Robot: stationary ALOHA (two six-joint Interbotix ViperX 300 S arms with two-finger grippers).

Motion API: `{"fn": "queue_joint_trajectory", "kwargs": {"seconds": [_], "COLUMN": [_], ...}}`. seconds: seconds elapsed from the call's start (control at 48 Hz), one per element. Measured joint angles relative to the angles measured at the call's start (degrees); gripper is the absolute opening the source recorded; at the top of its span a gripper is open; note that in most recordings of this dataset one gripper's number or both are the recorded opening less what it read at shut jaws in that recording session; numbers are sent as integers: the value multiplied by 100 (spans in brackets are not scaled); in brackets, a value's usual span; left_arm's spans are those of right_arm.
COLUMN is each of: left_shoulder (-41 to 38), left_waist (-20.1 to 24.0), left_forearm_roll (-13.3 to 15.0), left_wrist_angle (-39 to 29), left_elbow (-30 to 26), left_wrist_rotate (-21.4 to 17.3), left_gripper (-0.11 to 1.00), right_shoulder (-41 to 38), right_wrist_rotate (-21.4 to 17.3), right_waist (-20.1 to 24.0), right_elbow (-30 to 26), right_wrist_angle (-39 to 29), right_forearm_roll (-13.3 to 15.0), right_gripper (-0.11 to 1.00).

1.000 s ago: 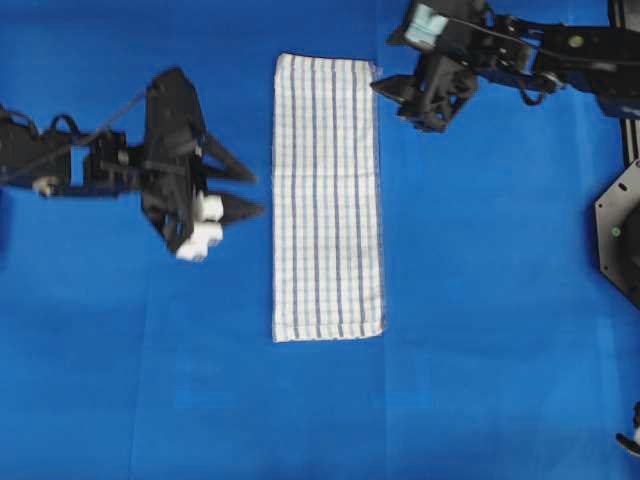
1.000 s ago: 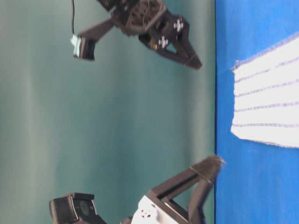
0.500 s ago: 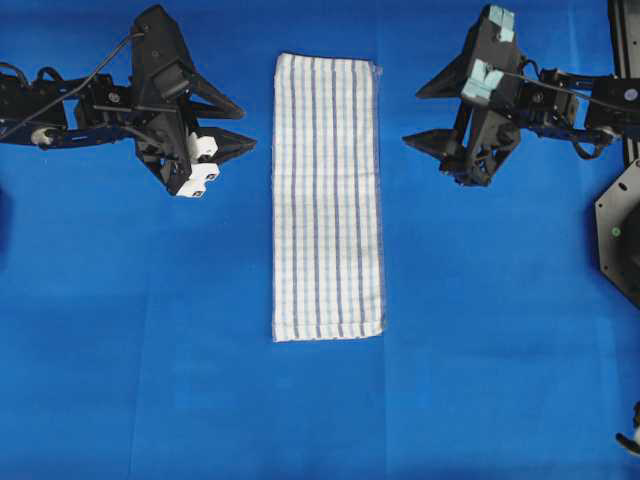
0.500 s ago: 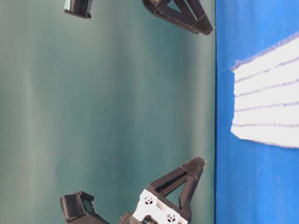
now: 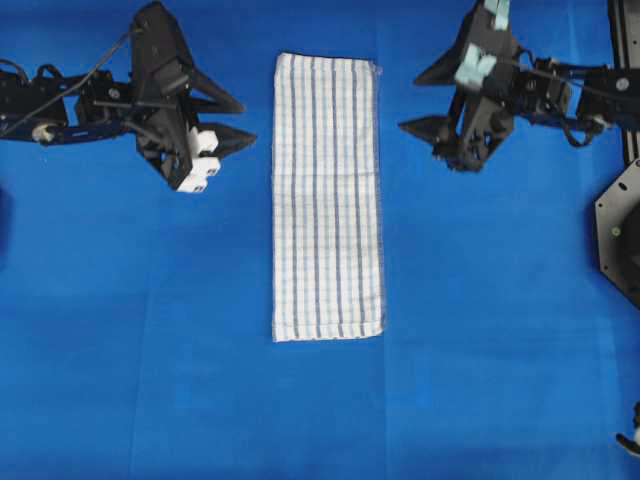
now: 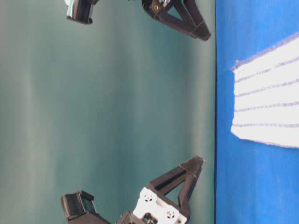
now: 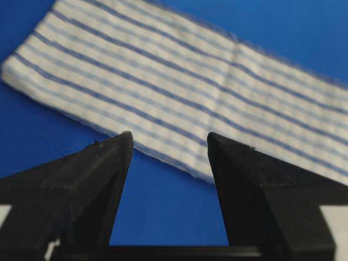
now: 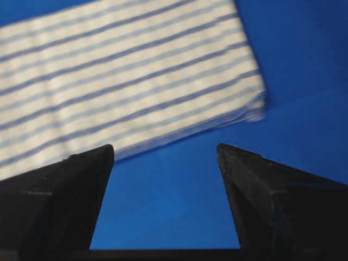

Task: Fold the blue towel.
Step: 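Move both grippers to the strip's top corners and grasp them, then fold the top end down toward the bottom end with both grippers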

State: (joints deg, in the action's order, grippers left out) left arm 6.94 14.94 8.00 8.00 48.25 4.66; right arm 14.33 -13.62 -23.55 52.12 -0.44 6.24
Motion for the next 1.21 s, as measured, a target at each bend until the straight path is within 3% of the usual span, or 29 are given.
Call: {"fn": "queue_joint_trajectory", "kwargs": {"seconds": [0.229, 0.708, 1.062, 1.208], "left_shoulder": [-475, -1907, -2637, -2760], "left_waist": [352, 958, 1046, 1081], "left_forearm_roll": [0, 0, 0, 0], "left_wrist_angle": [334, 773, 967, 984], "left_elbow": [-290, -1028, -1397, -1433], "left_wrist_rotate": [-35, -316, -316, -352], "left_gripper": [50, 66, 65, 56], "right_shoulder": [-527, -1890, -2566, -2584], "right_wrist_rotate": [9, 9, 0, 0], "right_waist": [-422, -835, -853, -853], "right_elbow": [-325, -826, -1002, -1020], "right_wrist_angle": [202, 905, 1204, 1213], "right_forearm_roll": [44, 35, -9, -18], "right_gripper": [83, 83, 83, 75]}}
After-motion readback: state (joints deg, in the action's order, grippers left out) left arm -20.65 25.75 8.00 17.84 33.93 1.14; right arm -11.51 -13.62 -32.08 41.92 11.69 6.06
